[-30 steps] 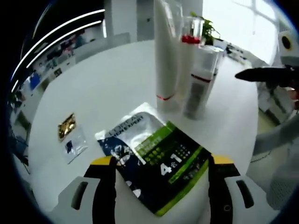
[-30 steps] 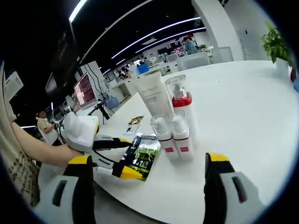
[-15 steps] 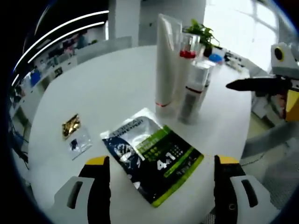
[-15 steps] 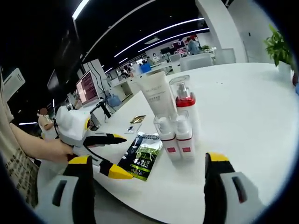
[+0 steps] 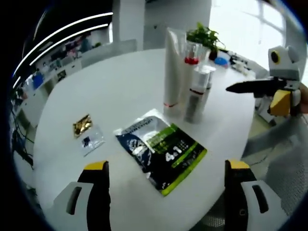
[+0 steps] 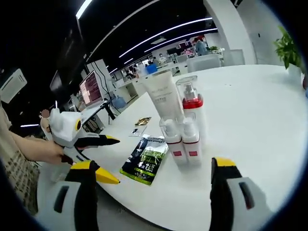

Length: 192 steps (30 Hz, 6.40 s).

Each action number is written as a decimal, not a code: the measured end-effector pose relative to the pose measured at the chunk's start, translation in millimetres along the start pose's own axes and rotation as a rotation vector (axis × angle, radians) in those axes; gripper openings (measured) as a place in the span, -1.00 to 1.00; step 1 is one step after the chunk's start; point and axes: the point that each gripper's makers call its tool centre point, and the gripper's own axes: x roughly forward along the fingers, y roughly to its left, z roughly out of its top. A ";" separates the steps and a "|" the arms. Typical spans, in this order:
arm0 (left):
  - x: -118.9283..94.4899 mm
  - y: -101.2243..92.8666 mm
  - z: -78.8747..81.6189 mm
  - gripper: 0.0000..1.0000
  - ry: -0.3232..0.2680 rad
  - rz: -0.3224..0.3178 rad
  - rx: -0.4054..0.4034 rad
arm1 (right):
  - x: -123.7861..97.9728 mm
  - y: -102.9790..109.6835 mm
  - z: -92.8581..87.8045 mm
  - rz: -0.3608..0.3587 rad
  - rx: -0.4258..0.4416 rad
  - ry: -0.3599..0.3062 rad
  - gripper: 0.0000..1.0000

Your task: Arrange the skincare products in the storage area until every visible bottle or jar stands upright without overlapping.

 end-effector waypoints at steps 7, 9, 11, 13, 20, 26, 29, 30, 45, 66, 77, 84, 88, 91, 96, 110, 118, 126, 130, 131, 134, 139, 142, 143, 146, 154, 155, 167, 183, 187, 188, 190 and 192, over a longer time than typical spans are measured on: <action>-17.4 4.1 -4.9 0.94 -0.011 -0.009 -0.013 | 0.1 3.2 1.4 0.002 -0.021 0.002 0.99; -22.5 6.5 -6.5 0.94 -0.015 -0.005 -0.021 | 0.1 4.3 2.0 0.003 -0.027 0.003 0.99; -27.7 8.7 -7.5 0.94 -0.024 -0.003 -0.038 | -0.1 5.4 3.3 0.003 -0.030 0.002 0.99; -32.4 10.5 -8.1 0.94 -0.032 0.000 -0.047 | -0.2 6.2 4.0 0.004 -0.034 0.001 0.99; -54.5 23.6 -15.3 0.94 -0.058 0.029 -0.075 | 0.5 7.9 3.1 0.002 -0.057 0.010 0.99; -70.2 34.3 -26.3 0.94 -0.061 0.055 -0.117 | 0.5 9.1 3.7 0.003 -0.068 0.010 0.99; -75.1 38.7 -29.0 0.94 -0.072 0.069 -0.132 | 0.1 11.3 6.0 0.001 -0.083 0.005 0.99; -76.6 39.1 -29.9 0.94 -0.075 0.073 -0.141 | 0.0 11.8 6.2 0.002 -0.084 0.005 0.99; -88.2 45.7 -38.6 0.94 -0.092 0.106 -0.162 | -4.5 23.3 13.4 0.003 -0.068 -0.018 0.99; -87.7 46.7 -41.8 0.94 -0.062 0.130 -0.171 | -5.7 14.2 8.1 -0.023 -0.041 -0.017 0.99; -79.6 50.2 -42.9 0.94 -0.033 0.143 -0.199 | -3.6 13.9 4.8 -0.021 -0.051 0.001 0.99; -66.9 60.2 -43.0 0.94 -0.006 0.156 -0.210 | -4.1 11.6 5.8 -0.029 -0.030 -0.006 0.99; -58.9 64.9 -41.5 0.94 0.004 0.162 -0.213 | -4.4 10.2 5.7 -0.033 -0.023 -0.007 0.99; -52.5 67.6 -39.7 0.94 0.010 0.165 -0.215 | -4.5 8.9 5.6 -0.039 -0.017 -0.007 0.99; -43.1 75.5 -36.6 0.94 0.018 0.171 -0.218 | -4.9 6.5 5.4 -0.050 -0.011 -0.007 0.99; -11.7 102.1 -23.0 0.90 0.059 0.214 -0.221 | -5.6 2.7 5.4 -0.068 0.002 -0.009 0.99; 7.2 109.2 -13.4 0.84 0.075 0.214 -0.211 | -5.6 1.7 4.8 -0.073 0.000 -0.006 0.99; 24.2 116.3 -6.1 0.73 0.085 0.205 -0.232 | -5.5 -0.6 3.8 -0.084 0.001 0.000 0.99; 29.4 122.6 1.1 0.64 0.075 0.217 -0.239 | -5.6 -1.4 3.2 -0.089 0.005 0.004 0.99; 30.6 124.6 2.2 0.61 0.075 0.222 -0.238 | -5.5 -1.5 3.2 -0.090 0.005 0.004 0.99; 35.2 132.1 7.0 0.51 0.070 0.238 -0.247 | -5.4 -2.2 3.0 -0.093 0.006 0.005 0.99; 45.2 142.9 15.4 0.39 0.061 0.261 -0.295 | -5.3 -3.1 2.6 -0.097 0.008 0.005 0.99; 51.8 147.3 18.2 0.35 0.068 0.281 -0.306 | -5.4 -4.0 2.4 -0.100 0.010 0.006 0.99; 53.7 147.9 18.7 0.32 0.071 0.283 -0.306 | -5.4 -4.1 2.5 -0.101 0.011 0.005 0.99; 55.8 149.8 19.4 0.28 0.080 0.301 -0.305 | -5.6 -4.9 2.4 -0.103 0.014 0.005 0.99; 60.5 156.2 18.6 0.09 0.105 0.332 -0.294 | -5.5 -5.9 2.6 -0.107 0.020 0.003 0.99; 61.0 156.7 17.9 0.09 0.108 0.333 -0.293 | -5.6 -6.1 2.8 -0.108 0.020 0.002 0.99; 61.5 161.4 17.8 -0.02 0.125 0.353 -0.287 | -6.1 -7.7 3.6 -0.113 0.028 -0.004 0.98; 62.6 160.6 20.2 -0.25 0.125 0.349 -0.283 | -6.8 -7.6 4.6 -0.113 0.028 -0.010 0.97; 59.6 160.4 18.1 -0.25 0.134 0.356 -0.285 | -6.7 -7.6 4.9 -0.113 0.026 -0.011 0.98; 58.9 160.3 17.3 -0.25 0.137 0.357 -0.288 | -6.8 -7.8 5.1 -0.114 0.025 -0.012 0.98; 56.8 159.8 15.3 -0.25 0.142 0.358 -0.300 | -6.8 -7.9 5.5 -0.115 0.024 -0.014 0.99; 54.0 159.2 13.8 -0.25 0.147 0.363 -0.310 | -6.9 -8.3 5.8 -0.116 0.024 -0.016 0.99</action>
